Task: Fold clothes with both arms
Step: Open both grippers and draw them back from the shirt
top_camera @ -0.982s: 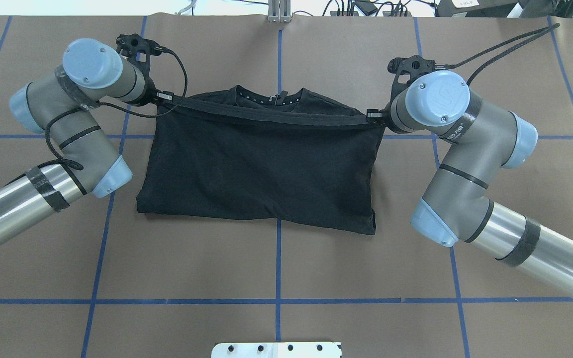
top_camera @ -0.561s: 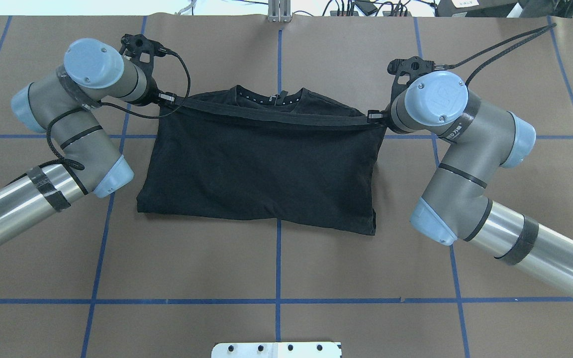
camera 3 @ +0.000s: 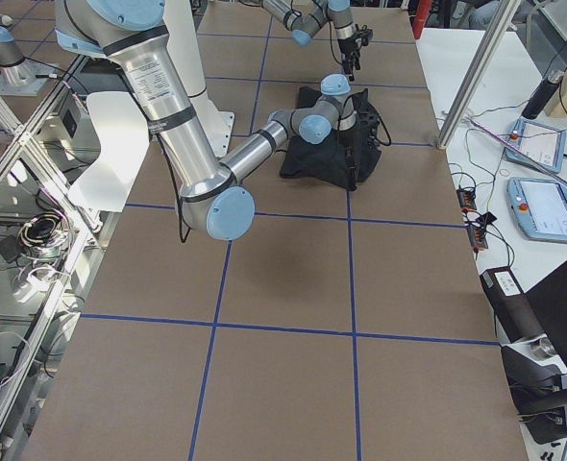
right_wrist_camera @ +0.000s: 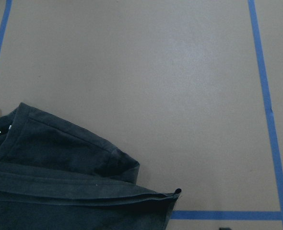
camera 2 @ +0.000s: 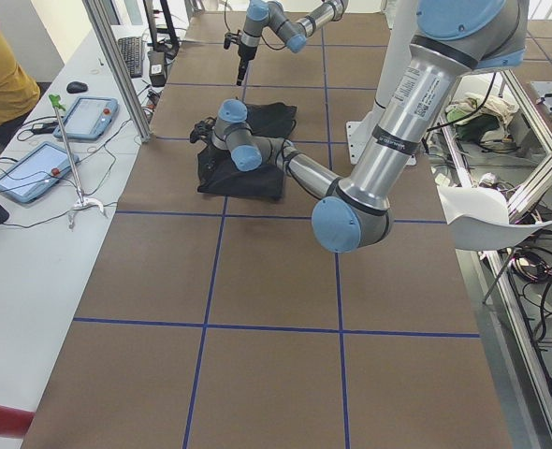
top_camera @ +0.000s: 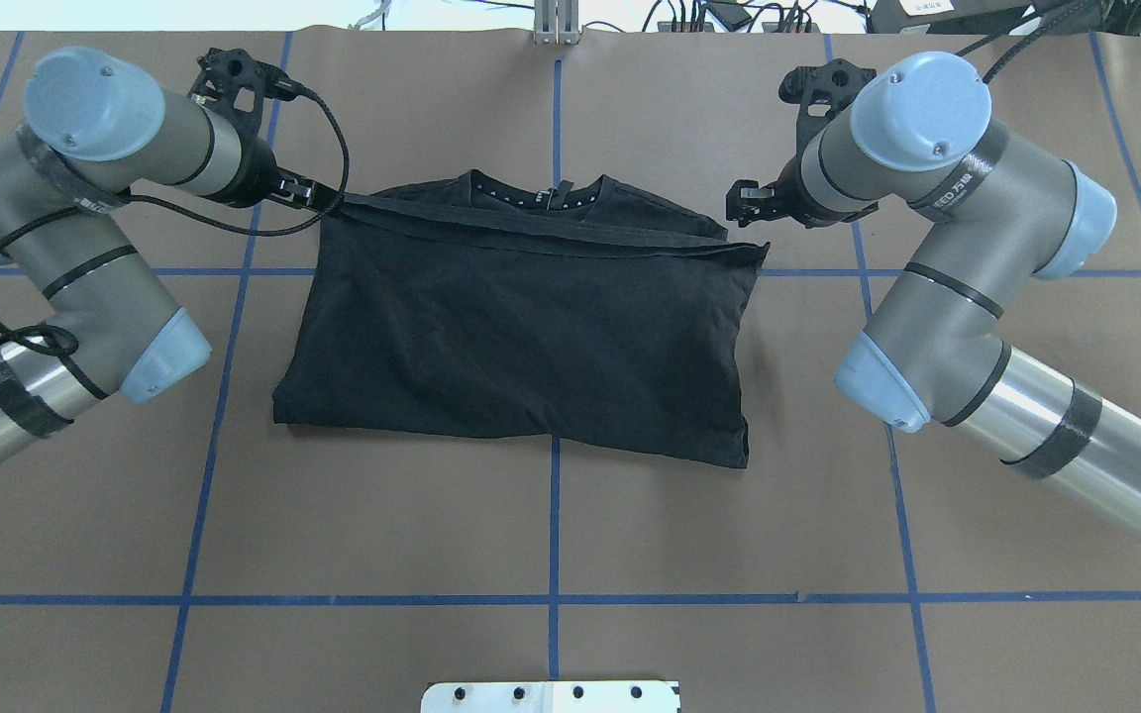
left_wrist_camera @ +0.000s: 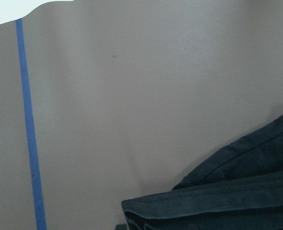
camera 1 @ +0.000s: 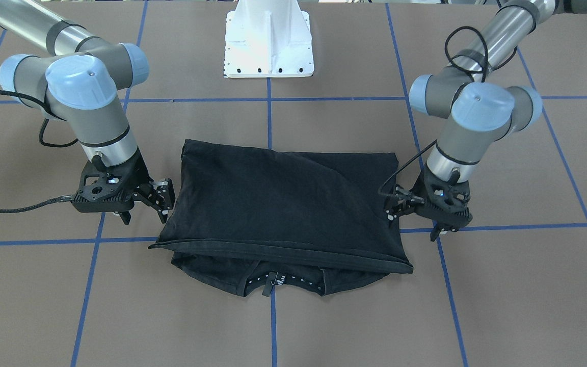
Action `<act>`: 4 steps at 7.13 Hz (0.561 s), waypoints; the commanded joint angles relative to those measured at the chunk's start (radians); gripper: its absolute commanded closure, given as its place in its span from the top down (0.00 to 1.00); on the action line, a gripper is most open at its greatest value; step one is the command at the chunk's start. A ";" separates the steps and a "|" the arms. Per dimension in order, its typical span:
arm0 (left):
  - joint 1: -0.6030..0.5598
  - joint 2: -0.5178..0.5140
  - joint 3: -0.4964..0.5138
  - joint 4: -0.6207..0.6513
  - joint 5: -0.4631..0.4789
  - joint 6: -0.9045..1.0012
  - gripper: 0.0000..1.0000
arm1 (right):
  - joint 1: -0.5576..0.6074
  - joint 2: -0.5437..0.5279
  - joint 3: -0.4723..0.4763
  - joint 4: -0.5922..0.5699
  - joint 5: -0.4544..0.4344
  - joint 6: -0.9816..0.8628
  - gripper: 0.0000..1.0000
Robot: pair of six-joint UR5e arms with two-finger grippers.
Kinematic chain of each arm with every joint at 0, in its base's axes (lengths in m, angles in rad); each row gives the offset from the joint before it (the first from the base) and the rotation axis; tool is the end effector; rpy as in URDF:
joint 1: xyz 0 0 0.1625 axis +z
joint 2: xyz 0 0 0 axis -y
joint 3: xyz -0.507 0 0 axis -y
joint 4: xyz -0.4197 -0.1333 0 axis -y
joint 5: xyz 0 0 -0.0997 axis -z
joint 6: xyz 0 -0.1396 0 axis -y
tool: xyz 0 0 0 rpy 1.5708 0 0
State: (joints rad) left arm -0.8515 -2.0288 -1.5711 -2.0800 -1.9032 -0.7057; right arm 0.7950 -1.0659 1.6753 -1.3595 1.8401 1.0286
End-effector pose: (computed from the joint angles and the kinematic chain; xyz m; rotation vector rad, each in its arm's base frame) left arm 0.4385 -0.6339 0.4243 0.5253 0.8582 0.1732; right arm -0.4606 -0.6069 0.3848 0.3064 -0.7976 0.1268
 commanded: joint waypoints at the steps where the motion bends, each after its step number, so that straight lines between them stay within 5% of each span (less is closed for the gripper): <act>1: 0.024 0.120 -0.145 -0.009 -0.042 -0.014 1.00 | 0.004 -0.005 0.020 0.002 0.013 -0.012 1.00; 4: 0.129 0.230 -0.148 -0.119 -0.028 -0.085 1.00 | -0.002 -0.005 0.026 0.002 0.013 -0.007 1.00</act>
State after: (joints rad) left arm -0.7642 -1.8540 -1.7174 -2.1238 -1.9341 -0.7550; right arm 0.7954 -1.0710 1.7006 -1.3576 1.8530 1.0208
